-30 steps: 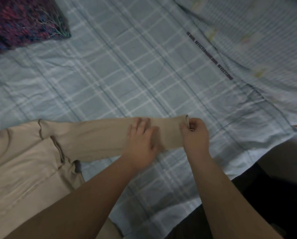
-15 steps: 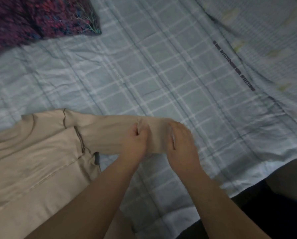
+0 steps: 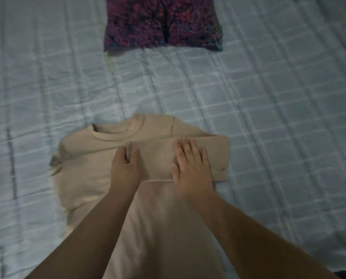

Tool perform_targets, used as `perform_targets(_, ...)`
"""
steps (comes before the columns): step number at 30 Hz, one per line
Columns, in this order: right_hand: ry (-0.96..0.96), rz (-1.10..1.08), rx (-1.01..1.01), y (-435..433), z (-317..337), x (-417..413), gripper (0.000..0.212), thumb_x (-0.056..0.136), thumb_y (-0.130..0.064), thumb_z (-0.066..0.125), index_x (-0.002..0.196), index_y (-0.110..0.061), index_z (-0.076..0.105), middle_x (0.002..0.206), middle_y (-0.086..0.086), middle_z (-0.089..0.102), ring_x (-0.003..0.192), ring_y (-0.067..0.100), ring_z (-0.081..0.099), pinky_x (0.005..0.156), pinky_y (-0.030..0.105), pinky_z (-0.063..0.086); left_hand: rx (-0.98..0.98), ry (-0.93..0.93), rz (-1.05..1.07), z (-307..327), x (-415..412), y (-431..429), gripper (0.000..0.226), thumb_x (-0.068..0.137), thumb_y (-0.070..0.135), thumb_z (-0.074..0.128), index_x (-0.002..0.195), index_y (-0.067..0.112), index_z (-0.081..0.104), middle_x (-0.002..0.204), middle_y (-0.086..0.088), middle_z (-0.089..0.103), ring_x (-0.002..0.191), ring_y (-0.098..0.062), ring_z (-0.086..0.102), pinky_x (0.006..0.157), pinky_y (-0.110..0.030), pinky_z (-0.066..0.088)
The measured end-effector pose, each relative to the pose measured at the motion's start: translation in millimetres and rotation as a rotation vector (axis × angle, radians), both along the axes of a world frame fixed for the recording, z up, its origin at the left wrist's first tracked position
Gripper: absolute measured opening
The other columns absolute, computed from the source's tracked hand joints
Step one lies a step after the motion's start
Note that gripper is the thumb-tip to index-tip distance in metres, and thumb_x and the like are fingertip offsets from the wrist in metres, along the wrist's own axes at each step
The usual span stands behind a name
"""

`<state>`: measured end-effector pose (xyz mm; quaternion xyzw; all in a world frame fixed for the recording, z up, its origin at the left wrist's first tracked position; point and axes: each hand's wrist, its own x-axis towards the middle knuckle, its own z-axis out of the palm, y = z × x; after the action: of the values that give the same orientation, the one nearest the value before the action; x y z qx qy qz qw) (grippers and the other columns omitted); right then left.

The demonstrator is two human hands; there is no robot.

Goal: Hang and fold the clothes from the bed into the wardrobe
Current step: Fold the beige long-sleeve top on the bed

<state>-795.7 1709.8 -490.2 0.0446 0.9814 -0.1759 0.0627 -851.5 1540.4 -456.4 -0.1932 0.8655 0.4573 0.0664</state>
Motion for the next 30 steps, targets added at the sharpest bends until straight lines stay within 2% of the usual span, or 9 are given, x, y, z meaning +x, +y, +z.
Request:
perform_targets(6,-0.051,0.164,0.058,-80,-12,-18,0.062,0.099,-0.041,0.036,0.157,-0.021,0.025,0.163,0.003,0.026,0.152,0.023,0.016,0.119,0.055,0.017,-0.108,-0.017,0.111,0,-7,-114,0.034,0.100,0.032,0.051,0.077,0.007,0.048,0.067,-0.003,0.050,0.059,-0.012,0.043,0.055,-0.035,0.032)
perform_targets(9,-0.073,0.194,0.079,-108,-22,-20,0.062,0.099,-0.040,0.039,0.156,-0.019,0.027,0.162,0.005,0.028,0.151,0.024,0.019,0.120,0.055,0.016,-0.172,-0.030,0.132,-6,-5,-158,0.029,0.100,0.032,0.050,0.086,0.006,0.051,0.072,-0.004,0.052,0.063,-0.021,0.047,0.061,-0.035,0.033)
perform_targets(12,-0.104,0.227,0.123,-125,-31,-25,0.062,0.099,-0.040,0.035,0.157,-0.021,0.023,0.162,0.005,0.028,0.152,0.025,0.018,0.120,0.055,0.016,-0.246,-0.059,0.112,-13,-1,-188,0.020,0.101,0.030,0.047,0.103,0.012,0.055,0.089,-0.003,0.059,0.079,-0.026,0.053,0.071,-0.035,0.038)
perform_targets(16,-0.132,0.267,0.201,-137,-42,-31,0.063,0.099,-0.043,0.032,0.157,-0.021,0.024,0.163,0.005,0.025,0.152,0.027,0.017,0.119,0.058,0.014,-0.406,-0.122,0.046,-29,5,-212,0.017,0.100,0.036,0.044,0.094,0.021,0.045,0.088,-0.006,0.059,0.079,-0.035,0.058,0.064,-0.037,0.038)
perform_targets(19,-0.123,0.272,0.236,-140,-48,-31,0.064,0.098,-0.043,0.030,0.157,-0.020,0.023,0.163,0.007,0.024,0.152,0.028,0.017,0.119,0.060,0.013,-0.464,-0.158,0.039,-38,12,-221,0.019,0.100,0.040,0.041,0.099,0.022,0.046,0.099,-0.007,0.062,0.081,-0.037,0.061,0.065,-0.037,0.039)
perform_targets(22,-0.095,0.274,0.247,-141,-49,-30,0.064,0.099,-0.042,0.030,0.157,-0.018,0.022,0.163,0.009,0.024,0.151,0.029,0.018,0.118,0.061,0.014,-0.465,-0.163,0.051,-46,18,-224,0.022,0.102,0.038,0.041,0.104,0.018,0.045,0.110,-0.008,0.057,0.083,-0.037,0.060,0.064,-0.038,0.036)
perform_targets(25,-0.077,0.282,0.208,-139,-47,-30,0.063,0.099,-0.041,0.030,0.156,-0.015,0.026,0.162,0.011,0.027,0.150,0.031,0.023,0.118,0.060,0.018,-0.419,-0.155,0.088,-52,21,-225,0.026,0.098,0.040,0.050,0.107,0.016,0.042,0.115,-0.009,0.051,0.086,-0.038,0.059,0.064,-0.040,0.037)
perform_targets(30,0.006,0.244,0.082,-127,-27,-5,0.061,0.097,-0.034,0.035,0.154,-0.012,0.032,0.161,0.011,0.029,0.149,0.029,0.025,0.120,0.051,0.019,-0.312,-0.058,0.120,-50,33,-226,0.044,0.093,0.037,0.060,0.125,0.012,0.043,0.125,-0.013,0.048,0.103,-0.038,0.057,0.074,-0.045,0.045)
